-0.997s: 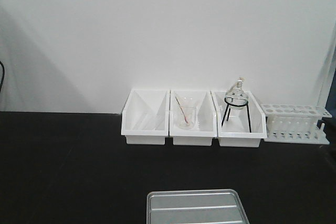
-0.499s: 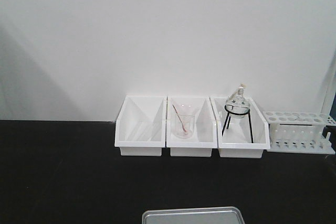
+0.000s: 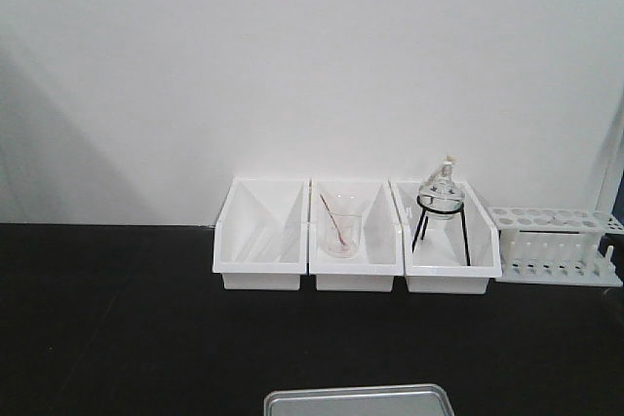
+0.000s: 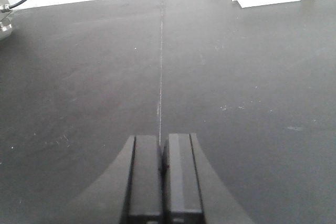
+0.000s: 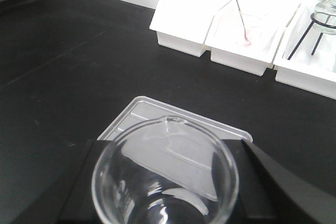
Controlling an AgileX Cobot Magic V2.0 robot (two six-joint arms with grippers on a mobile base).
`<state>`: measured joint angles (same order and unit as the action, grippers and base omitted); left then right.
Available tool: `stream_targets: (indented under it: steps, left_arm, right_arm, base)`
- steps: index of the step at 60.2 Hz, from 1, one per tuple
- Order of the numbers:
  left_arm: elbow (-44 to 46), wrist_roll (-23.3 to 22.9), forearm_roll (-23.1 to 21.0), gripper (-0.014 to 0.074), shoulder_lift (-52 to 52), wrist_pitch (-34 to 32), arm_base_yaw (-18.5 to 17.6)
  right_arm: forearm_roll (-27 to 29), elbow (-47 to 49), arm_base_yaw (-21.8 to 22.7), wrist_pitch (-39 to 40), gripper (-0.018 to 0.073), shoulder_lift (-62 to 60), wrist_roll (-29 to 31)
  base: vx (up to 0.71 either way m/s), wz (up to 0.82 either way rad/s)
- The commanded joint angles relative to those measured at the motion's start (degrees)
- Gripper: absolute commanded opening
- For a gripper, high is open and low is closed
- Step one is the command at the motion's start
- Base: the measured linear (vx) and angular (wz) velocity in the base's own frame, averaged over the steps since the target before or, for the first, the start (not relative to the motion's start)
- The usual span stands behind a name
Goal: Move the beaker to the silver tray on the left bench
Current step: 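Lower the held beaker onto the silver tray with the right gripper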
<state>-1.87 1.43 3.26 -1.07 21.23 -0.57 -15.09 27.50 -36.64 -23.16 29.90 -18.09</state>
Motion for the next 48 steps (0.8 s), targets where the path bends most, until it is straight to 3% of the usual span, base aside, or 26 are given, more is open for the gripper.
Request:
stream_targets:
  steps: [1,15,30,40,48]
  left_arm:
    - [-1.1,-0.1,-0.2,0.0001,-0.4,-4.3,-0.3]
    - [-1.1,-0.1,-0.2,0.0001,-0.4,-4.3,-0.3]
    - [-1.1,-0.1,-0.2,0.0001,-0.4,-4.3,-0.3]
    - [-1.1,-0.1,-0.2,0.0001,-0.4,-4.3,-0.3]
    - [-1.1,-0.1,-0.2,0.0001,-0.4,-4.3,-0.3]
  right_arm:
    - [-1.0,1.7,0.1,4.7,-0.0011,0.1,0.2]
    - [-1.7,1.7,0.3,10.7,-0.0011,0.7,0.2]
    - [-14.6,1.7,0.3,19.6,-0.0011,10.0,0.1]
    - [-14.7,1.7,0.4,26.2,-0.0011,18.7,0.0]
    - [-9.7,1.7,3.9,40.8,-0.0011,28.2,-1.1]
  base:
    - [0.0,0.0]
    - [0.0,0.0]
    - [0.0,0.0]
    - [0.0,0.0]
    - [0.0,0.0]
